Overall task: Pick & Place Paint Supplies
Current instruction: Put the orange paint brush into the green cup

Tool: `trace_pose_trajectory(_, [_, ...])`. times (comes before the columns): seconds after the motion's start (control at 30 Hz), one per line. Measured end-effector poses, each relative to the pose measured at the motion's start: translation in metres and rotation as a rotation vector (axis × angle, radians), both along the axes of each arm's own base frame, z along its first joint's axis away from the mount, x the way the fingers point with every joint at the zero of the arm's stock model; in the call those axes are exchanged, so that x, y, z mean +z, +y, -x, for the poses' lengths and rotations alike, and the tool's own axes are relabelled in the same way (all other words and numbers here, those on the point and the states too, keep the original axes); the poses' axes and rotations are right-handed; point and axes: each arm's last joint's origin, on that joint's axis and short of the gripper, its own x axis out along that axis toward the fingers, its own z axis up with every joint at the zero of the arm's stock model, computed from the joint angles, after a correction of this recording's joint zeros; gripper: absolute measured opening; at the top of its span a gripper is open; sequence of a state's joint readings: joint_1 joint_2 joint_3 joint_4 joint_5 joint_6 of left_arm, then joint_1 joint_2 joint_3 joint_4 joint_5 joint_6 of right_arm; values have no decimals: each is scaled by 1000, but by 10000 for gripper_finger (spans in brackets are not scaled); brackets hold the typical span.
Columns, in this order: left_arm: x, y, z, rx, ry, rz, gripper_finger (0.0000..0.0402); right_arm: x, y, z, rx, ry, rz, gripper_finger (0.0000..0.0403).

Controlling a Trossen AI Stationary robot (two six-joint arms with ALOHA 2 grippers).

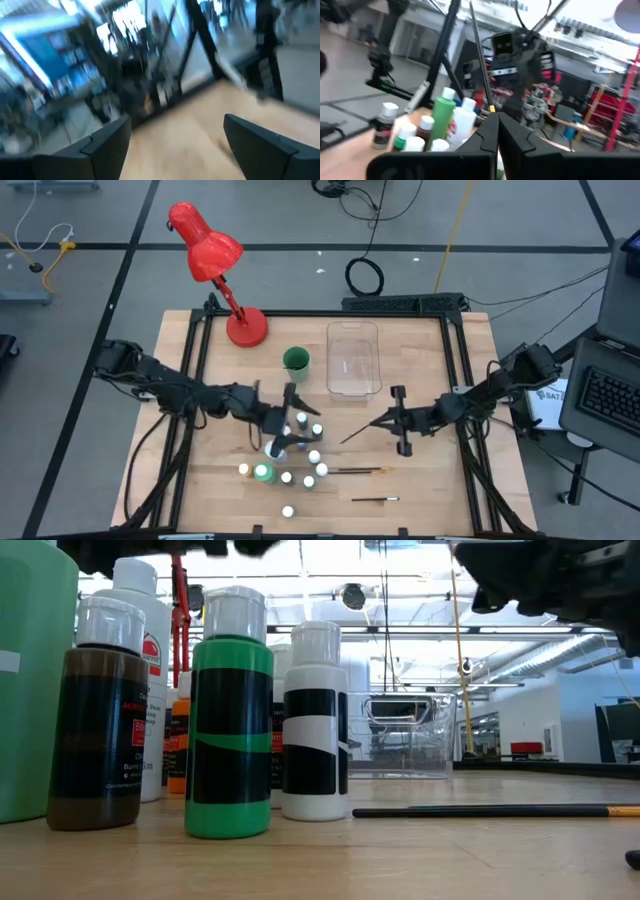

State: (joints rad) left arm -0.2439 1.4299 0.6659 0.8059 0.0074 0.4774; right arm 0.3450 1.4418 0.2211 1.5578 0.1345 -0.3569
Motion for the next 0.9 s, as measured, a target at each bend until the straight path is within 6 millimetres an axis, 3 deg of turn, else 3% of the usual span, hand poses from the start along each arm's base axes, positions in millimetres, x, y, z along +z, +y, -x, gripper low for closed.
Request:
trace_pose_trajectory(0.17, [7, 1, -10, -62, -129, 49, 303, 2, 1, -5, 47, 6, 20, 0])
trace_pose_trajectory(0.37, [-3, 0, -44, -103, -103, 53, 289, 2, 2, -6, 44, 10, 31, 0])
trace_pose_trajectory(0.57, [-6, -13, -72, -190, -114, 25, 289, 1, 1, -6, 39, 20, 37, 0])
trace_pose_trajectory(0.9, [10, -17, -80, -218, -173, 17, 267, -1, 0, -7, -16, 43, 38, 0])
